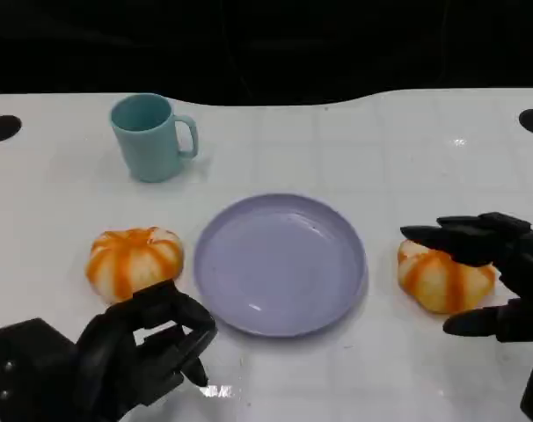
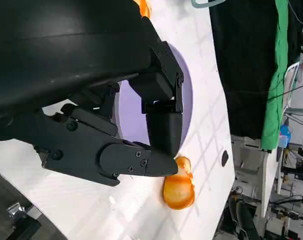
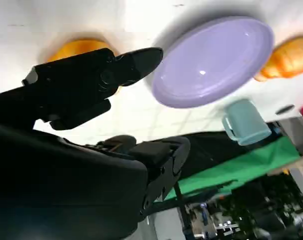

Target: Grasp the bread from the table and place it into the plate.

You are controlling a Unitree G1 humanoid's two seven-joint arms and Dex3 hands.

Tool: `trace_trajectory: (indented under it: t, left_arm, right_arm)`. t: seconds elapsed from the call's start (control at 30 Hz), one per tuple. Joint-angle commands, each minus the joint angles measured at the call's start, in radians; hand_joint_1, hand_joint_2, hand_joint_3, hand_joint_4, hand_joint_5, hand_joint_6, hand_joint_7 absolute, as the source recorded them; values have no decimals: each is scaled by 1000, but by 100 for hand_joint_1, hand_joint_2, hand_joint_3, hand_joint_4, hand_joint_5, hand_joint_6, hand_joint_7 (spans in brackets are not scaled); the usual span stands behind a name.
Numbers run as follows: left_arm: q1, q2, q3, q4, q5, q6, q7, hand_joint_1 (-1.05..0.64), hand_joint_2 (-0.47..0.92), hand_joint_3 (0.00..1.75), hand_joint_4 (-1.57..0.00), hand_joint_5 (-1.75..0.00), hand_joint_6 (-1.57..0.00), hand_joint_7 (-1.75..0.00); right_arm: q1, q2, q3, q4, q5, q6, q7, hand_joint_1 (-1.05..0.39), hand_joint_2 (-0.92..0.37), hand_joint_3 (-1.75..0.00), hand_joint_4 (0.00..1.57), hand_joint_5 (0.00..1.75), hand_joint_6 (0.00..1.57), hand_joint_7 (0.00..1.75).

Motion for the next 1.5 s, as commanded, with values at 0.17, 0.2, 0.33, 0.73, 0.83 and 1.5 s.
trace_trajectory:
  t: [0.17,0.2,0.33,0.73,0.83,1.5]
  left_arm:
    - [-2,9,5,0,6,2,7,-52,92,27,-73,-174,-74,-139]
    - [-2,10,5,0,7,2,7,-52,92,27,-73,-174,-73,-139]
    - [-1,11,4,1,11,-4,6,-52,92,28,-72,-174,-73,-139]
    - [-3,6,9,3,2,3,4,-51,92,28,-71,-175,-72,-139]
    - [-2,5,7,2,6,2,8,-51,92,28,-71,-175,-72,-139]
    - [11,4,5,-12,5,-3,4,-52,92,28,-71,-175,-72,-140]
  right_arm:
    - [-18,-66,-3,-60,-115,59,5,-20,-73,0,0,10,19,1]
    - [-20,-68,-1,-60,-123,60,5,-19,-73,0,1,10,20,1]
    - [-37,-73,24,-46,-171,64,10,-18,-73,0,2,11,20,1]
    - [-174,-55,157,159,-324,56,-55,-21,-75,-1,8,15,24,1]
    - [-223,-45,199,237,-353,53,-79,-24,-76,-1,11,16,24,1]
    - [-467,43,384,648,-371,63,-86,-28,-83,-2,25,12,36,3]
